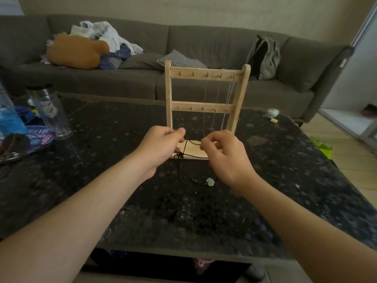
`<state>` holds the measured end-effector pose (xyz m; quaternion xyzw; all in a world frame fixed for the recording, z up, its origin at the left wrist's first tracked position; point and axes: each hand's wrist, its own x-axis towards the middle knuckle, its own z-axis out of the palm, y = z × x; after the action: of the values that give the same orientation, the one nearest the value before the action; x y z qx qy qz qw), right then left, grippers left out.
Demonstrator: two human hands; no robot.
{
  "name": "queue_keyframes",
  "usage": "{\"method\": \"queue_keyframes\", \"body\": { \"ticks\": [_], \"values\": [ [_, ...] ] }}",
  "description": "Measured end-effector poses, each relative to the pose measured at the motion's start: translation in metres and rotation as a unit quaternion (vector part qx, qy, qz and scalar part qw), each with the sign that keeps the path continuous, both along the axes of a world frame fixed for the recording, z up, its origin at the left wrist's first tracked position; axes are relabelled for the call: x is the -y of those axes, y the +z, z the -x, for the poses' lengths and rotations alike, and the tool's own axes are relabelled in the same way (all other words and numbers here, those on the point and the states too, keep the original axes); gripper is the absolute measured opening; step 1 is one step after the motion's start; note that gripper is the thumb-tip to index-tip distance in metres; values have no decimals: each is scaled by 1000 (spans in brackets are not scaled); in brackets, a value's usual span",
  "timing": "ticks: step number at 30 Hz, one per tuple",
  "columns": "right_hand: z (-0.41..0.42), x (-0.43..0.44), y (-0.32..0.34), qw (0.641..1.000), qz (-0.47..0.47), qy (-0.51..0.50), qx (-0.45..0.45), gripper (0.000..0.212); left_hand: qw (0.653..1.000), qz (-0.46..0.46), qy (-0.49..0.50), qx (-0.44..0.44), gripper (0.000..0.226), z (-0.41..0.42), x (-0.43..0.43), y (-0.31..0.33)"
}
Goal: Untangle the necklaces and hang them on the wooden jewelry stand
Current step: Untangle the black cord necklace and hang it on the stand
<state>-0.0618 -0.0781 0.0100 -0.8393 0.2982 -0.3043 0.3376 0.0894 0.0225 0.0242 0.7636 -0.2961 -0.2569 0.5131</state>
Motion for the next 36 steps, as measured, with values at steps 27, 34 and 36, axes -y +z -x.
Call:
{"method": "queue_keyframes", "body": {
  "ticks": [27, 34, 36],
  "values": [
    [12, -7, 28, 949, -252, 17, 190, 90, 991, -72, 4, -114, 49, 13, 2, 2],
    [14, -4, 22, 999, -37, -36, 14, 128, 987, -114, -65, -88, 83, 12, 3, -1],
    [11, -4, 20, 998, 19, -50, -37, 129, 985, -131, -82, -81, 90, 11, 3, -3]
  ]
}}
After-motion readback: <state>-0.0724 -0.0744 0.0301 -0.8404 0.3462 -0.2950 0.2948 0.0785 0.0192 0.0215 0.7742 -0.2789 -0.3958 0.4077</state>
